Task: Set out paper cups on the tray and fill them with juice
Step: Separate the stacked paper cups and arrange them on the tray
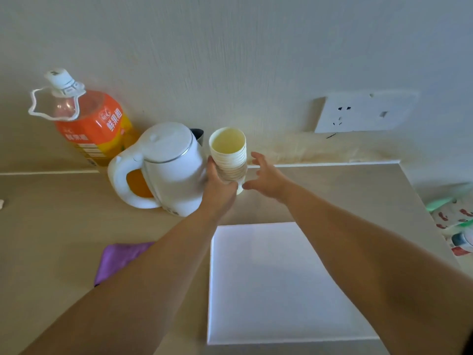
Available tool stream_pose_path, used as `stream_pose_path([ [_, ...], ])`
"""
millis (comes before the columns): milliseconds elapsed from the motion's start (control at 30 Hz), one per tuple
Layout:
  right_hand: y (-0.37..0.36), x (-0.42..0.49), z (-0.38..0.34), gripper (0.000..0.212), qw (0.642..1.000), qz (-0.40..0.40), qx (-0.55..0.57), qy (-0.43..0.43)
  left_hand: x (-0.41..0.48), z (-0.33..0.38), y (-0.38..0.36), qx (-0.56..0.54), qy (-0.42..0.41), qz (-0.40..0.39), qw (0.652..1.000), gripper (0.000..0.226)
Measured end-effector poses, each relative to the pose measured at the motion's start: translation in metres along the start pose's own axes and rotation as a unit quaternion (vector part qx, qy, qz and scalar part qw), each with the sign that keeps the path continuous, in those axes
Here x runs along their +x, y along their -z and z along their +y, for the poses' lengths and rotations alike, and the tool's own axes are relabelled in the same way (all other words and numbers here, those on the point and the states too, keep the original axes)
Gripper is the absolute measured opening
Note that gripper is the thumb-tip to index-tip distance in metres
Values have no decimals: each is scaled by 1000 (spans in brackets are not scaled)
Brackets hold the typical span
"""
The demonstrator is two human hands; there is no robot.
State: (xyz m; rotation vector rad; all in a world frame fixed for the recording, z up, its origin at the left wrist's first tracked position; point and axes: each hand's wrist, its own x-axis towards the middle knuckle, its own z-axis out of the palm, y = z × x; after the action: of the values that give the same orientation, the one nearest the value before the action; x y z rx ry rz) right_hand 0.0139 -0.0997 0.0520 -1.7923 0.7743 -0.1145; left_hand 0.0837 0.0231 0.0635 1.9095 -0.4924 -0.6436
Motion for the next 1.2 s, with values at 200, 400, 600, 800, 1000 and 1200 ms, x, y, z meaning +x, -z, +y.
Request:
stream_pose_path([
  [200, -13, 18, -3, 70, 996, -40, 72, 27, 9, -6, -5, -17, -12, 6, 1000, 87],
  [400, -2, -13, -8, 52, 993, -39, 111, 18, 6, -10, -8, -6, -76, 3, 997, 106],
  [600, 12, -65, -30, 44, 980, -93, 174, 2, -13, -7, -1, 43, -155, 41, 986, 104],
  [800, 21, -103, -57, 50, 978, -138, 154, 27, -55, 29, 28, 28, -243, 74, 967, 60],
  [1000, 46, -133, -100, 55, 973, 18, 178, 146, -90, 59, 54, 82, -284, 33, 955, 85],
  [1200, 46, -157, -133, 101, 978, 4, -21, 209, -121, 80, 64, 143, -324, 32, 935, 103],
])
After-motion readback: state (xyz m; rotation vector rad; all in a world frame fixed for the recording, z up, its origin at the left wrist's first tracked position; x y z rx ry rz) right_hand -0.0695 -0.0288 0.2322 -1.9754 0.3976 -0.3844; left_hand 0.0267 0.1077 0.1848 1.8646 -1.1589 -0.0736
